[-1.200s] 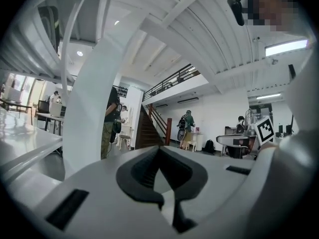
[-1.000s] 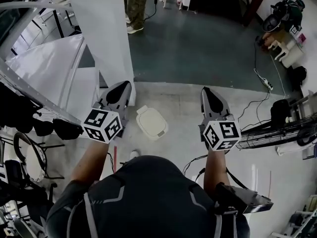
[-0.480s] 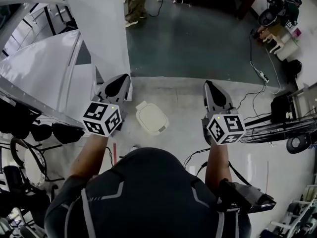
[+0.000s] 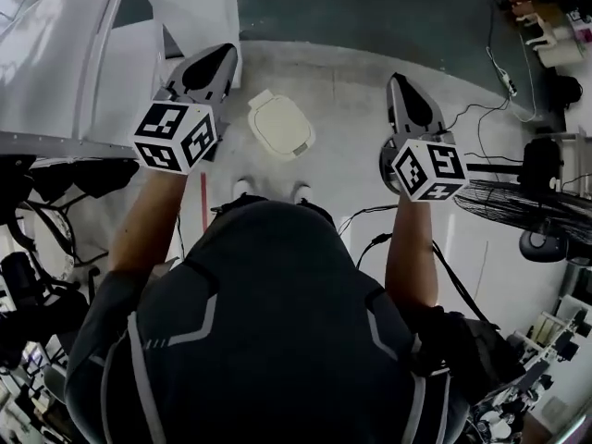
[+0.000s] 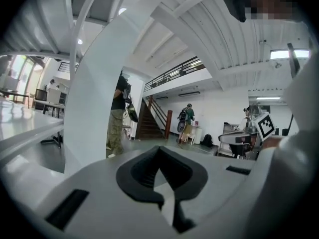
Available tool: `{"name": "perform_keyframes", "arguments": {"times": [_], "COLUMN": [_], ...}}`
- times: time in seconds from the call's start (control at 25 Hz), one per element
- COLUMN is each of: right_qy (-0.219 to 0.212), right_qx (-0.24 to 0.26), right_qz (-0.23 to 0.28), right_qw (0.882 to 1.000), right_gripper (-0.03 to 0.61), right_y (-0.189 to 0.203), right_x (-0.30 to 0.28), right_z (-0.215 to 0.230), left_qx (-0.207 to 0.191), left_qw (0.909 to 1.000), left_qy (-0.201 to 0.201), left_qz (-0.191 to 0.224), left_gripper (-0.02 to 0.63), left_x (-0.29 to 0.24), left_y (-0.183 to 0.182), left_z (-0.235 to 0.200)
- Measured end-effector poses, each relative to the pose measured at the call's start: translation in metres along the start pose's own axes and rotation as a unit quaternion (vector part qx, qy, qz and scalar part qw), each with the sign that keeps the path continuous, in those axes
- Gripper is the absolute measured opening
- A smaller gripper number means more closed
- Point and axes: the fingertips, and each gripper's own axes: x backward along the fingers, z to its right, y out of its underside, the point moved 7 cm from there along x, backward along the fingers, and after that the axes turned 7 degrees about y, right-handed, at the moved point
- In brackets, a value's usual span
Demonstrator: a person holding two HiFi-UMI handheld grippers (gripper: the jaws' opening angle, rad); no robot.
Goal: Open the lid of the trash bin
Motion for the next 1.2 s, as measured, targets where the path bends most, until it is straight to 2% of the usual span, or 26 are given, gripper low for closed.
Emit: {"name": "perform_keyframes", "arguments": {"times": [0.28,0.48,0.68,0.84,0.96,1.08,1.2], "right_qy": [-0.048,-0.104,-0.143,-0.16,-0.171,-0.176,-0.173], "right_qx": [-0.002,0.015,0.0,0.001,0.001,0.005,0.02], "right_qz": [-0.058,-0.112,-0.166,-0.222,-0.266,-0.298,-0.32], "right_qw": [0.997,0.988,0.976,0.962,0.948,0.938,0.931], "right_gripper": [0.029,0.028,0.028,0.028,0.028,0.028,0.028], "right_y": [0.081,0.14,0.204,0.259,0.298,0.334,0.365], "right_x": [-0.045,-0.07,-0.088,-0.095,-0.094,-0.097,-0.101], "right_z": [0.012,0.015,0.007,0.0,-0.01,-0.02,-0.027], "left_qx": [0.029,0.076,0.105,0.148,0.178,0.183,0.196], "left_qw": [0.9969,0.9897,0.9773,0.961,0.9504,0.9443,0.9346], "left_qy": [-0.053,-0.075,-0.123,-0.156,-0.158,-0.15,-0.16], "left_qz": [-0.05,-0.095,-0.137,-0.174,-0.2,-0.229,-0.25], "left_gripper": [0.008,0.008,0.008,0.008,0.008,0.008,0.008], "left_x": [-0.023,-0.028,-0.021,-0.013,-0.008,-0.008,-0.001], "left_y": [0.088,0.154,0.216,0.265,0.299,0.33,0.36], "left_z": [-0.008,-0.006,-0.006,-0.001,0.004,0.0,-0.005]}}
